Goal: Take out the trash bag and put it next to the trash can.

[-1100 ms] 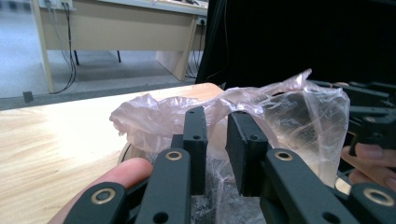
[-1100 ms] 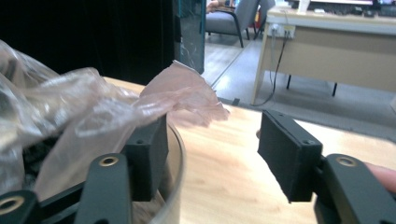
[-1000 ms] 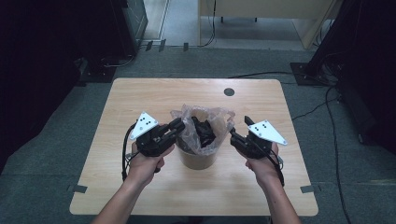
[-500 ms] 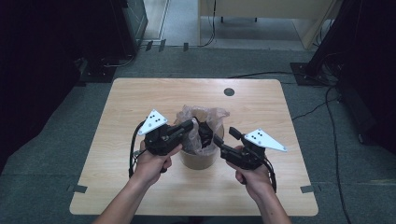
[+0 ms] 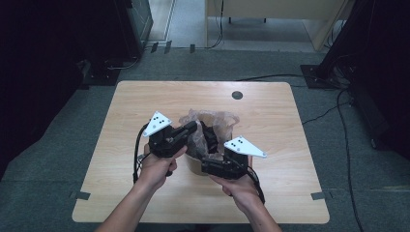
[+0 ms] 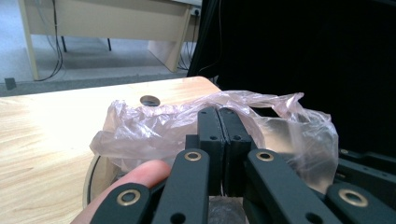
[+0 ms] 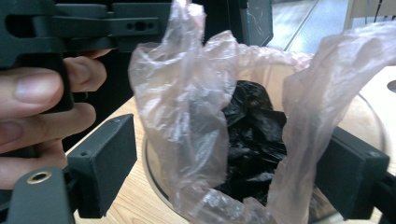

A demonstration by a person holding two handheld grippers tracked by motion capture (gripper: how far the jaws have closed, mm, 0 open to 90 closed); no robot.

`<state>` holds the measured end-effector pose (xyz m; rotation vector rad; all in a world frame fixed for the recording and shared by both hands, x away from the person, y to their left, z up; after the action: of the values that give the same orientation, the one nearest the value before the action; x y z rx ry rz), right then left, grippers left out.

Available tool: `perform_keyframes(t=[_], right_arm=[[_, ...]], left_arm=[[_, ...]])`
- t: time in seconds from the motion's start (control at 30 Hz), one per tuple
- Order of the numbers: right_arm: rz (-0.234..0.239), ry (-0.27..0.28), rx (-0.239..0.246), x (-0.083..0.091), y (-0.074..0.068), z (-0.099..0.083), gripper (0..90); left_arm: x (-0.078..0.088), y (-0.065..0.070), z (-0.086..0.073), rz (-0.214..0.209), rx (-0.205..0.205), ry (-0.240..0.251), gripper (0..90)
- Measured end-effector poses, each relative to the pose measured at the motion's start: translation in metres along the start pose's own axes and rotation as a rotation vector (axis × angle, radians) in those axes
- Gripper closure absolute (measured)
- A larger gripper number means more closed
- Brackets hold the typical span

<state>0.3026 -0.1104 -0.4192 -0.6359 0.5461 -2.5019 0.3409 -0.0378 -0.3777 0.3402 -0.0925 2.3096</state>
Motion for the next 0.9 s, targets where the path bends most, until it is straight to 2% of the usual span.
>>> perform_keyframes(t=[0.07, 0.13, 0.2, 0.23, 0.27, 0.33, 0.4, 0.5, 0.63, 0.73, 0.9], right_arm=[[-0.023, -0.001, 0.03, -0.004, -0.002, -0.002, 14.1], [-0.076, 0.0, 0.083, -0.008, -0.001, -0.005, 16.9], [-0.152, 0.013, 0.125, -0.012, 0.004, -0.006, 40.7], [-0.169, 0.018, 0.127, -0.013, 0.006, -0.006, 46.8], [-0.171, 0.02, 0.123, -0.014, 0.008, -0.005, 54.9], [-0.165, 0.023, 0.118, -0.016, 0.011, -0.005, 77.3], [-0.128, 0.01, 0.089, -0.017, 0.012, -0.004, 89.1], [-0.128, 0.022, 0.075, -0.017, 0.015, -0.001, 90.0], [-0.123, 0.057, 0.064, -0.014, 0.014, 0.007, 90.0], [-0.106, 0.091, 0.072, -0.01, 0.01, 0.015, 90.0], [-0.095, 0.135, 0.084, -0.005, 0.006, 0.027, 90.0]], left_arm=[[0.001, 0.001, 0.001, 0.0, 0.002, 0.004, 89.0], [0.002, 0.001, 0.001, -0.006, 0.001, 0.012, 88.2], [0.004, 0.003, 0.001, -0.024, -0.006, 0.023, 79.8], [0.005, 0.003, 0.001, -0.026, -0.01, 0.026, 75.4], [0.006, 0.003, 0.001, -0.031, -0.012, 0.027, 71.0], [0.008, 0.003, 0.0, -0.034, -0.013, 0.026, 61.2], [0.01, 0.0, -0.002, -0.012, -0.023, 0.019, 51.8], [0.015, -0.006, -0.004, 0.025, -0.032, 0.016, 41.2], [0.023, -0.016, -0.008, 0.064, -0.02, 0.022, 34.7], [0.028, -0.022, -0.014, 0.075, -0.028, 0.034, 30.1], [0.035, -0.03, -0.033, 0.075, -0.03, 0.039, 24.1]])
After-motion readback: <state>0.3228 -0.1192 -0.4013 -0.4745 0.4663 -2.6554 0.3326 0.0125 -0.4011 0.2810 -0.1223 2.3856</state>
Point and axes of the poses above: each handheld gripper's, and its own axes: x roughly backward along the jaws, z roughly out of its top, y roughly to its right, the point moved 10 cm from there along -x, roughly forward along the jaws, and after that the axes turned 14 degrees about -x, right-handed, at the moved point
